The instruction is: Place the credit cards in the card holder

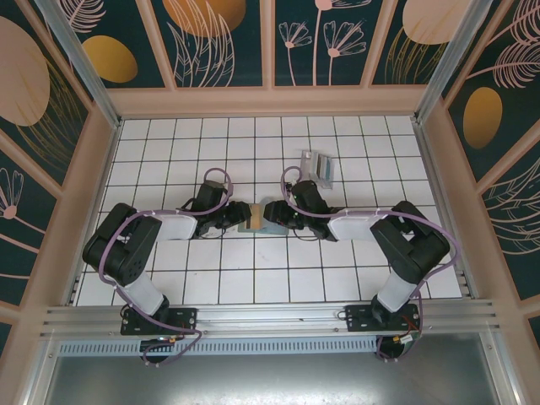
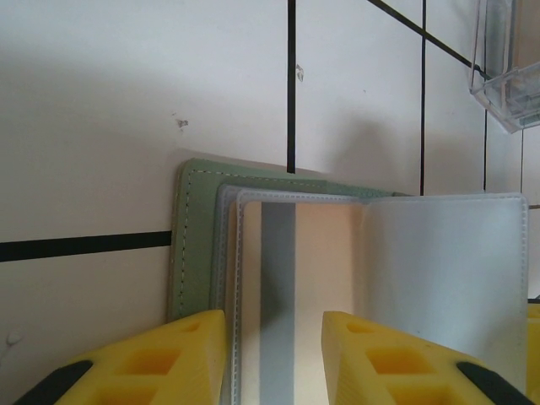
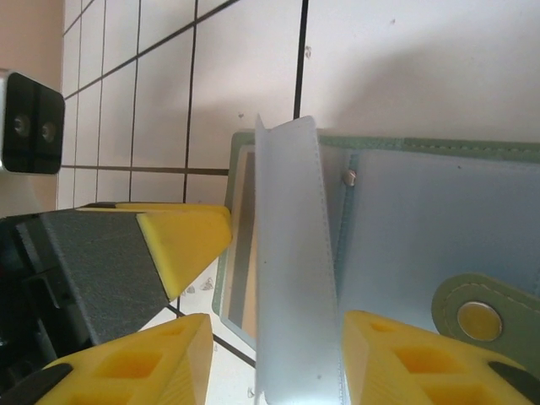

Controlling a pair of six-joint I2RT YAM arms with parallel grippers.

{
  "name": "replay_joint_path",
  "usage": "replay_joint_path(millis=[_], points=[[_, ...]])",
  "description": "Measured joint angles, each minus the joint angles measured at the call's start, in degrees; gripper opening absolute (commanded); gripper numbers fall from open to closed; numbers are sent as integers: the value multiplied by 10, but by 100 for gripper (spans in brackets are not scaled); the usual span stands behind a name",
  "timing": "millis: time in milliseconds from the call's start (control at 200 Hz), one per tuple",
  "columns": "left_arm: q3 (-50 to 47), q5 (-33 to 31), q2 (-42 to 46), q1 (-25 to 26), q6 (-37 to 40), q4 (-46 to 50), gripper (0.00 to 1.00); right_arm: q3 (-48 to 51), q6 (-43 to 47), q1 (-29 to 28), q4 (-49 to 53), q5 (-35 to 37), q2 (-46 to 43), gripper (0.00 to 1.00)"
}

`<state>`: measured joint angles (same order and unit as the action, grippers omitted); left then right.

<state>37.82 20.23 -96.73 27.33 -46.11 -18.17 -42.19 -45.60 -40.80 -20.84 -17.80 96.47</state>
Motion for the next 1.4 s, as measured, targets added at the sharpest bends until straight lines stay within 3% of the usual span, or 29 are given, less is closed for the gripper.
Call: replay_joint_path(millis=[415,1131,1396], points=[[1,4,-1,-3,0,-1,37,-7,-12,0,-25,-19,15,57],[-17,40,0,-51,-9,-31,40,-18,-12,0,-28,-18,41,58],[-21,51,0,-60,-11,-44,41,-41,-12,-1,-23,-18,56,69]])
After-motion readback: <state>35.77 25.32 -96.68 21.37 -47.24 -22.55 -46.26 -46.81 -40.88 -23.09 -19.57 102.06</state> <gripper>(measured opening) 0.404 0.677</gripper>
